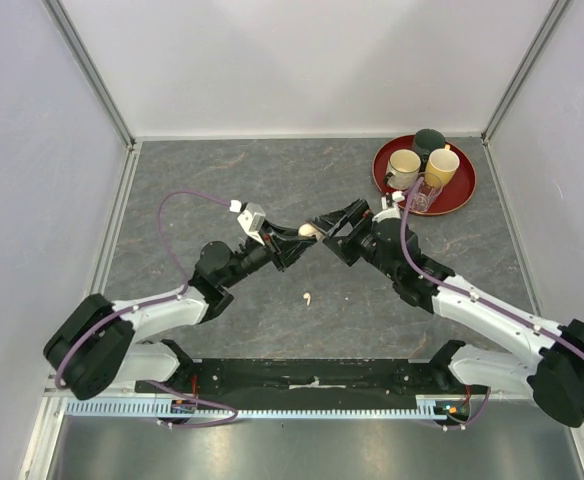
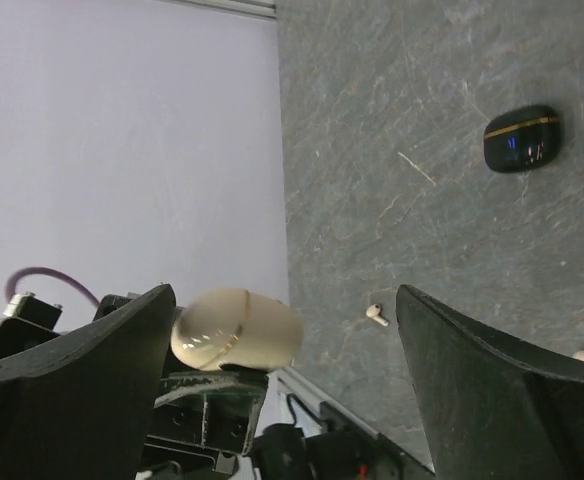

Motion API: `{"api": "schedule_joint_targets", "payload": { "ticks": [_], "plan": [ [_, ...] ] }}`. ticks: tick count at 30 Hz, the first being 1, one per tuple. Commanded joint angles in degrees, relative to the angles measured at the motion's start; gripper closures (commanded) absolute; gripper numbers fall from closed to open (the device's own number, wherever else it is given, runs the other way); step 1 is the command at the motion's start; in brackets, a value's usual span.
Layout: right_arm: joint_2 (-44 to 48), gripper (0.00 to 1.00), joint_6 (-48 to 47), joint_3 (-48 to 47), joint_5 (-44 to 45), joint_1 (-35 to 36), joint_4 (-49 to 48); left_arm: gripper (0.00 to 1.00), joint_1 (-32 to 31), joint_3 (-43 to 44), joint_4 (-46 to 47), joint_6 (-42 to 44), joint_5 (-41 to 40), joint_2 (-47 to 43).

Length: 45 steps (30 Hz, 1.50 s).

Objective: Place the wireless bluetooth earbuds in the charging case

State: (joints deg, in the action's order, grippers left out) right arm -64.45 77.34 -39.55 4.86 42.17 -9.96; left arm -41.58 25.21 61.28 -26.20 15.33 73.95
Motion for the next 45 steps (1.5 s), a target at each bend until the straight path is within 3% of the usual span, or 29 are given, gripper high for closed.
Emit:
{"api": "schedule_joint_targets", "payload": {
  "ticks": [1,5,13,19,20,23,28,32,36,41,45],
  "plan": [
    [4.1,0.02,-13.5,-3.2,-0.1,-0.2,0.5,0.98,0.1,1.4,-9.3,12.2,7.8,-6.5],
    [4.0,0.03,-15.6,-5.1,-8.3,-1.3,0.6,0.98,0.4,0.8,-12.9,16.8,9.6,-10.7],
    [-0.5,0.02,-2.4,-1.9,-23.0,-1.8,-8.3,0.98,0.7,0.0,-10.1,20.3,8.8,-11.4],
    [1.6,0.09,2.5,2.2,-22.4,-1.8,-12.0,0.98,0.8,0.5,-7.3,19.3,8.2,-10.0],
    [2.9,0.18,3.0,3.0,-21.0,-1.8,-12.0,0.98,0.8,0.5,-6.8,18.9,8.4,-9.7],
    [3.8,0.25,3.8,3.9,-19.1,-1.9,-12.3,0.98,0.8,0.6,-6.7,18.9,9.2,-9.7],
    [3.0,0.23,6.9,5.2,-18.2,-1.9,-15.8,0.98,0.8,0.5,-6.3,18.7,10.4,-9.9],
    [2.2,0.27,9.1,5.9,-18.0,-2.0,-18.1,0.98,0.8,0.1,-4.5,17.9,10.9,-10.2],
    [2.6,0.42,11.1,7.3,-17.6,-1.8,-20.8,0.98,0.8,-0.5,-3.9,17.4,10.3,-10.6],
    [3.0,0.53,12.9,7.9,-17.8,-1.9,-20.8,0.98,0.8,-0.8,-3.2,17.0,9.5,-10.3],
    [2.5,0.71,16.6,9.8,-18.7,-1.9,-24.0,0.85,0.8,-0.7,-1.1,15.2,9.2,-9.4]
  ]
}}
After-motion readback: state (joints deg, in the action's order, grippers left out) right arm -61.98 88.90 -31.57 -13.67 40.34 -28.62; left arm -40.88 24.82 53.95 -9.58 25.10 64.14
